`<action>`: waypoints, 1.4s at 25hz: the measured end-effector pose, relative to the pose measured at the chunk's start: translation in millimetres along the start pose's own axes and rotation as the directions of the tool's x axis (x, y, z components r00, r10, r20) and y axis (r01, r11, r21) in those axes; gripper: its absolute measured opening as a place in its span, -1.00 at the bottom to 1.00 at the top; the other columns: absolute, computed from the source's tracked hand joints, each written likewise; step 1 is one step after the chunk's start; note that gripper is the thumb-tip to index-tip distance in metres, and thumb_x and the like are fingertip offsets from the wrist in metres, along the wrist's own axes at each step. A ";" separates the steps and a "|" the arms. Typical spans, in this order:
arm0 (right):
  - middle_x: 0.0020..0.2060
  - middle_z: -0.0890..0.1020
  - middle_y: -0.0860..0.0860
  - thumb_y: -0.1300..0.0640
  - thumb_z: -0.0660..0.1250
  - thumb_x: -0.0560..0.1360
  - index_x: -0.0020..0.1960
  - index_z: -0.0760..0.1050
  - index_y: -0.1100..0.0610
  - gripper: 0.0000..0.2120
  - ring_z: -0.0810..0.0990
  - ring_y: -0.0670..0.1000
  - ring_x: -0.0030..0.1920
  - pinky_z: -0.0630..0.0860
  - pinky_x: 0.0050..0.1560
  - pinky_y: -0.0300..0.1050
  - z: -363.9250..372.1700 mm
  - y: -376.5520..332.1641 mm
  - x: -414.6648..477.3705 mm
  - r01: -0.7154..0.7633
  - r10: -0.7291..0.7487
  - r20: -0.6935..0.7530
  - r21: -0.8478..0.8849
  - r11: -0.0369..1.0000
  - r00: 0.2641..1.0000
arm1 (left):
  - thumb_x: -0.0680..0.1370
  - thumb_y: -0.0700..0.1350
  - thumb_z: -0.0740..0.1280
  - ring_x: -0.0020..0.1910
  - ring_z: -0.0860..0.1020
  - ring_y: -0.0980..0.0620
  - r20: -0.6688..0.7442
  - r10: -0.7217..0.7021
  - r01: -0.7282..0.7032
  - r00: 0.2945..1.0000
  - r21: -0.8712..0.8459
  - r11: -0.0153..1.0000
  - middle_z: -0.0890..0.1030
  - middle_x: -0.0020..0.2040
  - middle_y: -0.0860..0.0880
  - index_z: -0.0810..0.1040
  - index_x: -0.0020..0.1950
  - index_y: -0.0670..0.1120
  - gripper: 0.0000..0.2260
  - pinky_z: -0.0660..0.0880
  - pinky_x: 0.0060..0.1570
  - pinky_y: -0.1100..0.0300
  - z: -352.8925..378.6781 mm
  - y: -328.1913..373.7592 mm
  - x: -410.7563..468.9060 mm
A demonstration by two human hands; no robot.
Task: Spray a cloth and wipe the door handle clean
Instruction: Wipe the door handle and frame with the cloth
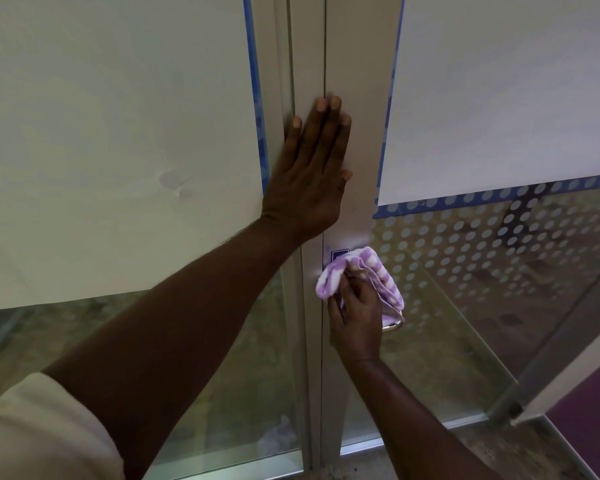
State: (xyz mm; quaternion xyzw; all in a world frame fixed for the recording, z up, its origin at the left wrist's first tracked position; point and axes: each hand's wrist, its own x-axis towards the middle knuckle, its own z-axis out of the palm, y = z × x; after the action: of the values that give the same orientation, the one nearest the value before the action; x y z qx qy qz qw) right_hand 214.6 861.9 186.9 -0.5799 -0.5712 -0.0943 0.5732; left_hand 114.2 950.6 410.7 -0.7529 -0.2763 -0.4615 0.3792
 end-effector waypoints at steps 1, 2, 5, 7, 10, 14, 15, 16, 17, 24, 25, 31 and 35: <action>0.10 0.59 0.03 0.18 0.35 0.62 0.38 0.56 0.06 -0.66 0.57 0.05 0.10 0.51 0.09 0.08 -0.9 0.3 3.6 0.029 -0.029 0.000 -0.018 0.999 1.000 | 0.71 -0.07 0.23 0.64 0.23 -0.30 0.003 0.000 0.000 1.000 0.000 1.000 0.27 0.64 -0.32 0.26 0.64 -0.29 -0.46 -0.20 0.66 -0.07 0.1 0.2 0.0; 0.11 0.59 0.05 0.18 0.37 0.60 0.37 0.58 0.08 -0.66 0.58 0.08 0.11 0.50 0.11 0.10 -1.7 -0.1 6.5 0.051 -0.051 -0.001 -0.047 0.998 0.999 | 0.71 -0.07 0.23 0.64 0.23 -0.30 0.004 0.001 -0.001 1.000 0.003 1.000 0.27 0.64 -0.32 0.26 0.64 -0.29 -0.46 -0.19 0.66 -0.08 0.3 0.4 -0.1; 0.18 0.60 0.13 0.18 0.45 0.47 0.39 0.58 0.11 -0.52 0.57 0.18 0.18 0.47 0.22 0.14 -4.0 -7.6 16.4 0.094 -0.095 -0.004 -0.121 0.988 0.995 | 0.71 -0.06 0.23 0.64 0.22 -0.30 0.010 0.006 -0.006 1.000 0.012 1.000 0.27 0.64 -0.32 0.25 0.64 -0.29 -0.45 -0.19 0.66 -0.09 1.2 0.0 0.1; 0.22 0.58 0.14 0.12 0.45 0.40 0.43 0.55 0.09 -0.42 0.53 0.20 0.23 0.44 0.26 0.11 -5.8 -16.1 26.3 0.119 -0.120 0.005 -0.142 0.983 0.993 | 0.71 -0.07 0.23 0.64 0.23 -0.31 0.010 0.005 -0.005 1.000 0.006 1.000 0.27 0.64 -0.33 0.25 0.64 -0.29 -0.45 -0.18 0.66 -0.10 1.4 -0.4 0.2; 0.25 0.57 0.11 0.09 0.46 0.39 0.42 0.55 0.08 -0.41 0.52 0.20 0.26 0.41 0.26 0.11 -10.1 -20.5 41.2 0.160 -0.160 0.014 -0.172 0.972 0.987 | 0.70 -0.08 0.24 0.64 0.23 -0.31 0.006 0.007 -0.008 1.000 0.014 1.000 0.28 0.64 -0.33 0.25 0.64 -0.30 -0.45 -0.17 0.66 -0.11 1.4 0.3 -0.4; 0.27 0.59 0.06 0.08 0.43 0.47 0.40 0.56 0.09 -0.51 0.54 0.18 0.25 0.41 0.22 0.13 -12.5 -10.8 38.4 0.229 -0.224 0.049 -0.232 0.945 0.973 | 0.71 -0.07 0.23 0.63 0.24 -0.31 0.011 0.004 -0.004 1.000 0.007 1.000 0.29 0.63 -0.33 0.26 0.64 -0.29 -0.46 -0.15 0.66 -0.11 0.4 0.0 -0.4; 0.27 0.59 0.06 0.08 0.41 0.50 0.39 0.56 0.09 -0.55 0.54 0.18 0.25 0.42 0.20 0.13 -13.0 -7.0 33.9 0.245 -0.236 0.067 -0.235 0.941 0.969 | 0.71 -0.06 0.23 0.63 0.25 -0.31 0.013 0.004 -0.004 1.000 0.012 1.000 0.29 0.63 -0.33 0.26 0.64 -0.29 -0.46 -0.14 0.66 -0.12 -0.5 0.3 -0.1; 0.27 0.60 0.06 0.10 0.40 0.52 0.37 0.57 0.10 -0.58 0.55 0.19 0.24 0.43 0.19 0.14 -13.5 -2.7 28.0 0.255 -0.239 0.093 -0.233 0.938 0.966 | 0.71 -0.06 0.23 0.63 0.25 -0.31 0.017 0.002 -0.003 1.000 0.014 1.000 0.29 0.63 -0.32 0.26 0.64 -0.28 -0.46 -0.12 0.66 -0.12 -1.3 0.7 0.1; 0.26 0.62 0.06 0.11 0.40 0.53 0.36 0.58 0.10 -0.60 0.56 0.21 0.23 0.44 0.19 0.16 -14.3 1.3 21.5 0.255 -0.231 0.126 -0.230 0.939 0.965 | 0.71 -0.06 0.23 0.63 0.25 -0.32 0.023 0.002 -0.002 1.000 0.012 1.000 0.29 0.63 -0.32 0.26 0.64 -0.28 -0.46 -0.10 0.66 -0.13 -2.0 0.8 0.4; 0.27 0.63 0.01 0.15 0.36 0.48 0.28 0.64 0.03 -0.63 0.56 0.20 0.25 0.48 0.20 0.13 -21.0 16.0 -23.6 0.194 -0.129 0.301 -0.196 0.961 0.945 | 0.72 -0.04 0.22 0.64 0.24 -0.32 0.071 -0.001 0.000 0.997 0.017 1.000 0.28 0.64 -0.33 0.25 0.64 -0.28 -0.45 0.04 0.64 -0.21 -4.3 1.6 0.4; 0.27 0.63 0.01 0.15 0.35 0.48 0.28 0.64 0.03 -0.62 0.56 0.19 0.26 0.48 0.21 0.12 -21.7 16.0 -24.8 0.185 -0.122 0.303 -0.189 0.964 0.945 | 0.72 -0.04 0.22 0.64 0.25 -0.32 0.071 0.000 -0.002 0.997 0.022 1.000 0.28 0.64 -0.33 0.26 0.64 -0.28 -0.45 0.04 0.64 -0.21 -4.2 2.0 0.5; 0.18 0.64 0.09 0.20 0.36 0.53 0.25 0.66 0.11 -0.69 0.58 0.16 0.19 0.51 0.16 0.09 -26.7 12.6 -10.0 0.136 -0.109 0.235 -0.100 0.986 0.966 | 0.73 -0.04 0.19 0.64 0.24 -0.32 0.074 -0.013 0.011 0.997 0.023 1.000 0.28 0.64 -0.33 0.26 0.64 -0.29 -0.47 0.07 0.63 -0.24 -2.4 2.2 -0.3; 0.14 0.59 0.07 0.23 0.39 0.53 0.25 0.64 0.15 -0.70 0.55 0.08 0.15 0.52 0.15 0.05 -33.0 8.8 16.4 0.070 -0.060 0.122 -0.078 0.995 0.991 | 0.73 -0.05 0.20 0.64 0.24 -0.32 0.071 -0.011 0.009 0.997 0.021 1.000 0.28 0.64 -0.33 0.26 0.64 -0.29 -0.47 0.09 0.63 -0.26 -0.3 1.7 -0.5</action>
State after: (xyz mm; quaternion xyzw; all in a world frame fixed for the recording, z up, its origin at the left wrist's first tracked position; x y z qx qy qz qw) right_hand 244.8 848.3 205.4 -0.5886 -0.6187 -0.1014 0.5104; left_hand 115.1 949.3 409.8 -0.7635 -0.2980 -0.4336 0.3745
